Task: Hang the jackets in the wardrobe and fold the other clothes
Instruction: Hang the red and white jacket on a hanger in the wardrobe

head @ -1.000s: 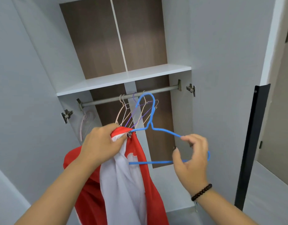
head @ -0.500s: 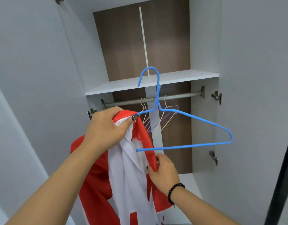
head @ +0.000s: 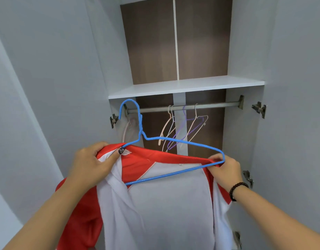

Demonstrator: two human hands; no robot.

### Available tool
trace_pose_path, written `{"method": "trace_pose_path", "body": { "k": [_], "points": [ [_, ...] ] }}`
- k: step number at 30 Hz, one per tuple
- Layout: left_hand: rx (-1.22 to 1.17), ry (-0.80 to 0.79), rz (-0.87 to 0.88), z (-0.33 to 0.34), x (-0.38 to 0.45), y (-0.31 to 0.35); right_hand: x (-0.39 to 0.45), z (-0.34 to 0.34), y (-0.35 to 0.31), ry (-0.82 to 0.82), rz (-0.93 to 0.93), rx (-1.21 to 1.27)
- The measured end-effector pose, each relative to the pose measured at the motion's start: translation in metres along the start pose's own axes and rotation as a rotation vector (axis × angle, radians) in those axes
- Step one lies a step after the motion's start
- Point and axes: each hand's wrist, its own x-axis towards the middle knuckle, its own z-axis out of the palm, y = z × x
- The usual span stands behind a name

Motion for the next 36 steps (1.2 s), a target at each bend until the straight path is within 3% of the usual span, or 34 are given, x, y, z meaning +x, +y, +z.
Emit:
{"method": "trace_pose_path", "body": {
  "k": [4,9,16,24,27,31,32,34,36],
  "points": [
    [-0.013,-0.024,-0.029,-0.007,-0.006,-0.010,0.016,-0.031,0.003,-0.002,0.058,-0.021],
    [0.018,-0.056,-0.057,-0.003,-0.011,-0.015,0.029,-0.057,-0.005,-0.152,0.027,-0.232],
    [0.133,-0.078,-0.080,0.031,-0.028,-0.003,0.036,-0.058,-0.039,-0.112,0.059,-0.345],
    [0.188,-0.108,-0.076,0.082,-0.048,0.017,0.014,-0.040,-0.074,-0.191,0.006,-0.316],
    [0.170,-0.133,-0.075,0.098,-0.052,0.026,0.003,-0.029,-0.090,-0.232,-0.013,-0.185],
    [0.055,-0.137,-0.142,0.105,-0.052,0.033,-0.007,-0.023,-0.103,-0.494,0.273,0.489],
    [0.007,-0.129,-0.168,0.105,-0.051,0.033,-0.008,-0.024,-0.102,-0.537,0.319,0.523],
    [-0.066,-0.107,-0.210,0.101,-0.048,0.030,-0.008,-0.028,-0.092,-0.559,0.295,0.352],
    [-0.085,-0.089,-0.228,0.097,-0.047,0.027,-0.009,-0.033,-0.082,-0.505,0.137,0.083]
  ]
}}
